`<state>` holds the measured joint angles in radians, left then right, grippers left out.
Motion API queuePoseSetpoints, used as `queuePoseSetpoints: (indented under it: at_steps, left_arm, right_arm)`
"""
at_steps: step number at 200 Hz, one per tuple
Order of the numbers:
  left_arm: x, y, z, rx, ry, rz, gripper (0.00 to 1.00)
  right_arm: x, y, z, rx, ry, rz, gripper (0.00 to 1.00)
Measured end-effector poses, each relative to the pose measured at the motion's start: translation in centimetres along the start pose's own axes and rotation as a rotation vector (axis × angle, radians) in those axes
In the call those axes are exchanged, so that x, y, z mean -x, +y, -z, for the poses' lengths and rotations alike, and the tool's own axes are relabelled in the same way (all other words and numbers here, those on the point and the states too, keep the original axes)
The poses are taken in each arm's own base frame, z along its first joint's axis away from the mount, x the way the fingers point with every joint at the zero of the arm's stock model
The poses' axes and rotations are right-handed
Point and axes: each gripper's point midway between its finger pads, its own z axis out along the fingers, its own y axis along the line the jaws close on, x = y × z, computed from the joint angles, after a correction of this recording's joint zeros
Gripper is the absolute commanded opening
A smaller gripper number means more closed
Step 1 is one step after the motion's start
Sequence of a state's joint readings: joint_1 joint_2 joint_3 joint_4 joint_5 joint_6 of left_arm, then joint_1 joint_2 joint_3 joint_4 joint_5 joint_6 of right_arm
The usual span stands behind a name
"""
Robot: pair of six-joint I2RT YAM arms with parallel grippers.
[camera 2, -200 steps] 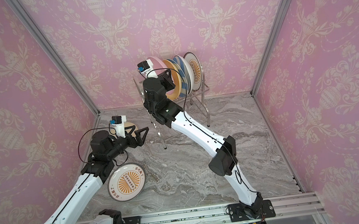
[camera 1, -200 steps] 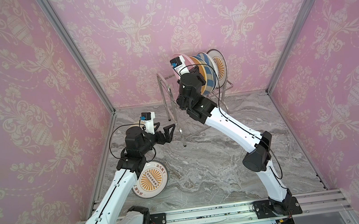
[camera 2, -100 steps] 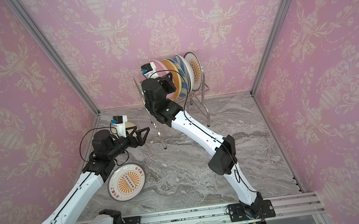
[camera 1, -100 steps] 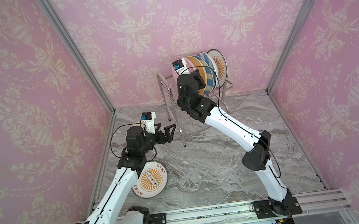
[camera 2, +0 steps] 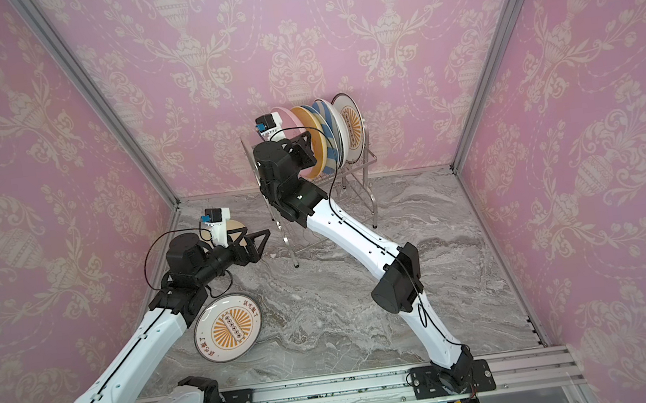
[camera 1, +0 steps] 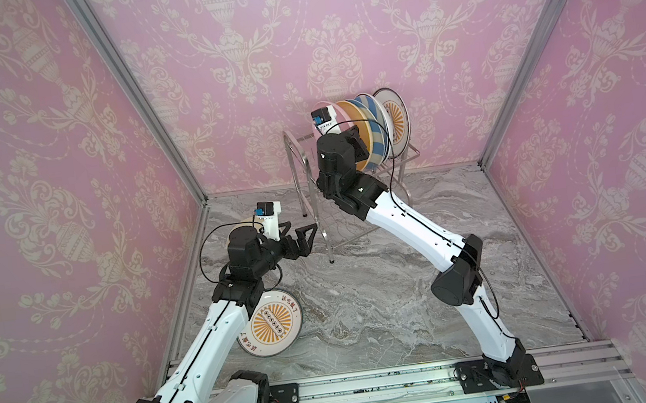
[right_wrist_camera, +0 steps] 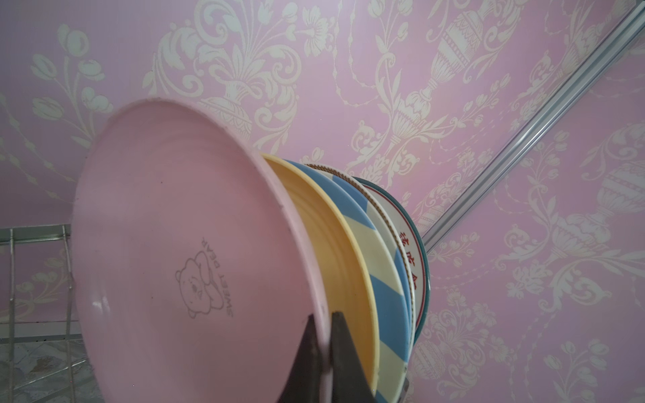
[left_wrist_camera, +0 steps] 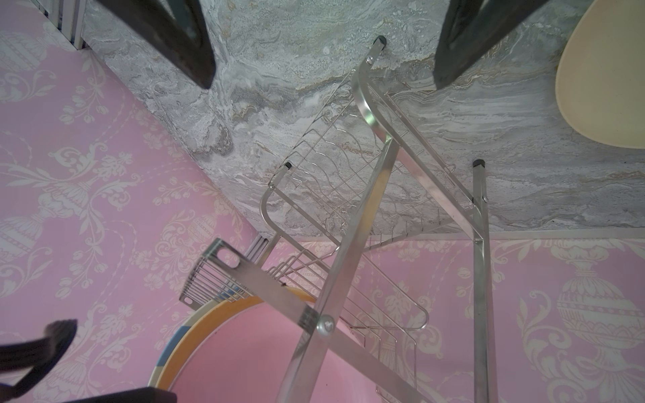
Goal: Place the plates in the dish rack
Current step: 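Hold the pink bear plate against the yellow plate at the rack front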
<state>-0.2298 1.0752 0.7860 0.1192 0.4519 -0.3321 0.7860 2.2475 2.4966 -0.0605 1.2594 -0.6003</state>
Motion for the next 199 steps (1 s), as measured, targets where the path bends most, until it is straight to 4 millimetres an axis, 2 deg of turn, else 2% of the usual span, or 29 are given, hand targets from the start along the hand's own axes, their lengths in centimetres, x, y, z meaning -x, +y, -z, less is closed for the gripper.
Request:
queuePoseSetpoints:
  at_steps: [81,97,148,167,199]
  left_arm:
    - [0.3,-0.1,0.0,-0.004,-0.012,-0.006,0.99]
    - [0.3,-0.1,0.0,-0.005,-0.014,-0.007,0.99]
    - [0.5,-0.2,0.0,-0.006,-0.019,-0.009,0.99]
    - [0.5,-0.2,0.0,-0.006,-0.019,-0.009,0.99]
    - [0.5,-0.2,0.0,-0.007,-0.019,-0.009,0.99]
  right_arm:
    - [0.0,0.1,0.3,0.006,0.005,-0.004,0.0]
    - [0.1,0.1,0.4,0.012,0.005,-0.001,0.13]
    - [-0.1,0.5,0.5,0.032,0.006,0.01,0.11]
    - [-0.1,0.6,0.6,0.033,0.006,0.012,0.17]
    - [0.0,1.0,0.7,0.053,-0.002,0.013,0.21]
